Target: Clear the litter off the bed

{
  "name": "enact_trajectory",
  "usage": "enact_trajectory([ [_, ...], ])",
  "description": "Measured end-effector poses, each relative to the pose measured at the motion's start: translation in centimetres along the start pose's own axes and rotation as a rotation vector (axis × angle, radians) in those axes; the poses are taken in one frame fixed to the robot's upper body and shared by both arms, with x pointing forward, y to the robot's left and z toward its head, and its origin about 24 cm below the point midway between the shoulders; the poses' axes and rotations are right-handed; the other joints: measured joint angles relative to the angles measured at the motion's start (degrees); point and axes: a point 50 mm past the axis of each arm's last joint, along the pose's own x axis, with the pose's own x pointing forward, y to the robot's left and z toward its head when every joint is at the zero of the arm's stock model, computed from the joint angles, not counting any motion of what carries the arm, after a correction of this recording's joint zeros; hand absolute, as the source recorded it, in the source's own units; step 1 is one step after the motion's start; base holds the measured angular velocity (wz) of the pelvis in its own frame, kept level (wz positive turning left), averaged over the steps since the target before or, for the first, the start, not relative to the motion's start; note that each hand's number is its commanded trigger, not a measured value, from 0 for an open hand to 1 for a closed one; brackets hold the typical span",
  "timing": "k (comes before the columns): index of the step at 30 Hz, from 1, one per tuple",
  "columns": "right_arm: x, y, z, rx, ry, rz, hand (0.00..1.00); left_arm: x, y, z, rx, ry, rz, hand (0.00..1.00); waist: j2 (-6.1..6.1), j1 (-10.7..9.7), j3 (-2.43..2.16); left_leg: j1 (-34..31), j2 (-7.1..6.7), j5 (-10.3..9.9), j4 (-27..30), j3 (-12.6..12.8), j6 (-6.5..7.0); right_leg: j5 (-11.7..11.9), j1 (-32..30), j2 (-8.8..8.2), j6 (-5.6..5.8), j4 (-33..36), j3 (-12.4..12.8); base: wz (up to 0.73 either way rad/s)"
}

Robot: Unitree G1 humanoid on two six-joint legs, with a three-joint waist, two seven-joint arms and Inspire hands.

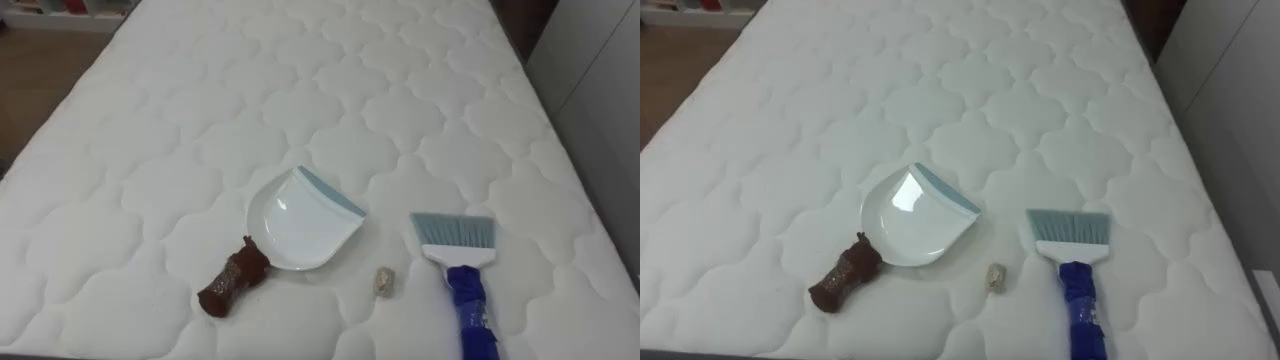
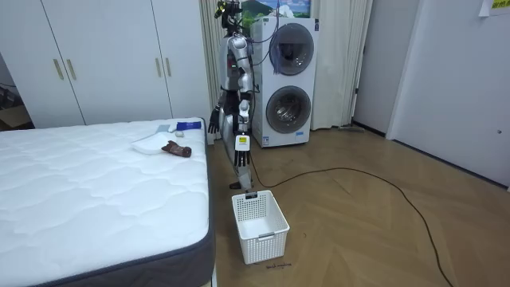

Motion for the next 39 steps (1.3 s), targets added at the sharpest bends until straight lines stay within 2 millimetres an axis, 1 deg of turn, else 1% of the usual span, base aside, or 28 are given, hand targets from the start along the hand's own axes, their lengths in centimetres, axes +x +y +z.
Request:
enact_trajectory([
  [2,0.0,0.0,0.0,-0.002,-0.001,0.003,0.0,0.0,0.0,0.0,-0.001,-0.003,0.001,0.0,0.04,0.0,-0.05,0.0,-0.01,0.0,0.2,-0.1,0.0,0.0,0.0,-0.02,0.0,0.0,0.0,0.0],
  [4,0.0,0.0,0.0,-0.002,-0.002,0.002,0.0,0.0,0.2,0.1,-0.011,-0.012,0.006,0.0,-0.11,0.0,0.0,0.0,-0.01,0.0,0.4,0.0,0.0,0.0,0.0,-0.04,0.0,0.0,0.0,0.0],
  [5,0.0,0.0,0.0,-0.004,-0.006,0.001,0.0,0.0,0.3,0.2,-0.017,-0.02,0.017,0.0,-0.29,-0.1,0.07,0.0,-0.01,0.0,0.5,0.0,0.0,0.0,0.0,-0.04,0.0,0.0,0.0,0.0],
  [9,0.0,-0.1,-0.1,-0.007,-0.008,-0.017,0.0,0.0,0.6,0.4,-0.023,-0.035,0.071,0.0,-0.59,-0.2,0.06,0.2,-0.03,0.0,0.5,-0.1,0.0,0.0,0.2,-0.04,0.0,0.0,0.1,0.0],
  [12,-0.1,-0.2,-0.3,-0.007,-0.007,-0.037,0.0,0.0,0.8,0.4,-0.026,-0.042,0.113,0.0,-1.06,-0.2,0.14,0.2,-0.03,0.0,0.5,0.0,0.0,0.0,0.2,-0.01,-0.01,0.0,0.2,0.0],
  [14,-0.1,-0.2,-0.4,-0.007,-0.006,-0.042,0.0,0.0,1.0,0.7,-0.029,-0.056,0.137,0.0,-1.35,-0.2,0.1,0.2,-0.03,0.0,0.5,-0.1,0.0,0.0,0.2,-0.01,-0.03,0.0,0.2,0.0],
  [16,-0.1,-0.2,-0.4,-0.001,-0.006,-0.045,0.0,0.0,1.2,0.8,-0.045,-0.065,0.159,0.0,-1.24,0.0,-0.02,0.2,0.0,0.0,0.1,0.1,0.0,0.0,0.1,0.0,-0.04,0.1,0.3,0.0],
  [18,-0.1,-0.3,-0.4,-0.002,-0.01,-0.054,0.0,-0.1,1.6,1.3,-0.06,-0.086,0.193,0.0,-1.26,0.0,0.06,0.2,-0.01,0.0,0.1,0.0,0.0,0.0,0.2,0.02,-0.08,0.0,0.3,0.02],
  [21,-0.1,-0.3,-0.3,-0.002,-0.023,-0.065,0.0,-0.4,2.8,3.0,-0.129,-0.174,0.287,0.0,-1.14,0.0,0.11,0.1,-0.04,0.0,0.1,-0.2,0.0,0.1,0.1,0.03,-0.09,0.0,0.2,0.03],
  [24,-0.1,-0.4,-0.1,-0.015,-0.048,-0.073,0.0,-1.3,4.5,6.1,-0.202,-0.344,0.408,0.0,-0.51,-0.3,0.28,0.0,-0.07,0.0,0.1,-0.1,0.0,0.1,0.1,0.01,-0.1,0.1,0.2,0.0],
  [27,-0.1,-0.4,0.1,-0.024,-0.06,-0.071,0.0,-2.1,5.2,8.3,-0.217,-0.457,0.463,0.0,-0.24,-0.3,0.24,0.0,-0.07,0.0,-0.1,-0.2,0.0,0.1,0.0,0.02,-0.09,0.1,0.1,0.0],
  [29,-0.1,-0.4,0.3,-0.022,-0.075,-0.069,0.0,-3.3,5.7,10.4,-0.222,-0.578,0.5,0.0,-0.43,-0.2,0.07,0.0,-0.09,0.1,-0.3,-0.1,-0.06,0.1,-0.1,0.04,-0.1,0.0,0.2,0.0],
  [30,-0.1,-0.4,0.3,-0.023,-0.075,-0.069,0.0,-3.5,5.8,10.9,-0.223,-0.605,0.508,0.0,-0.51,-0.3,0.01,0.0,-0.09,0.1,-0.3,-0.1,-0.06,0.1,-0.1,0.04,-0.09,0.0,0.2,0.0],
  [32,-0.1,-0.3,0.3,-0.026,-0.076,-0.067,0.0,-4.3,6.0,12.7,-0.227,-0.688,0.526,0.0,-0.66,-0.2,-0.07,-0.1,-0.1,0.1,-0.3,-0.1,-0.1,0.1,-0.3,0.03,-0.09,0.0,0.2,0.0],
  [36,-0.1,-0.4,0.3,-0.021,-0.078,-0.071,0.0,-5.5,5.8,14.5,-0.21,-0.785,0.527,0.0,-0.84,-0.4,-0.13,-0.2,-0.06,0.2,-0.2,-0.2,-0.13,0.1,-0.6,0.05,-0.09,0.0,0.2,-0.03],
  [39,-0.1,-0.3,0.3,-0.025,-0.078,-0.069,0.0,-6.5,5.5,16.4,-0.199,-0.87,0.525,0.0,-0.83,-0.6,-0.14,-0.5,-0.04,0.2,0.2,-0.3,-0.12,0.1,-0.7,0.04,-0.09,0.0,0.1,0.02],
])
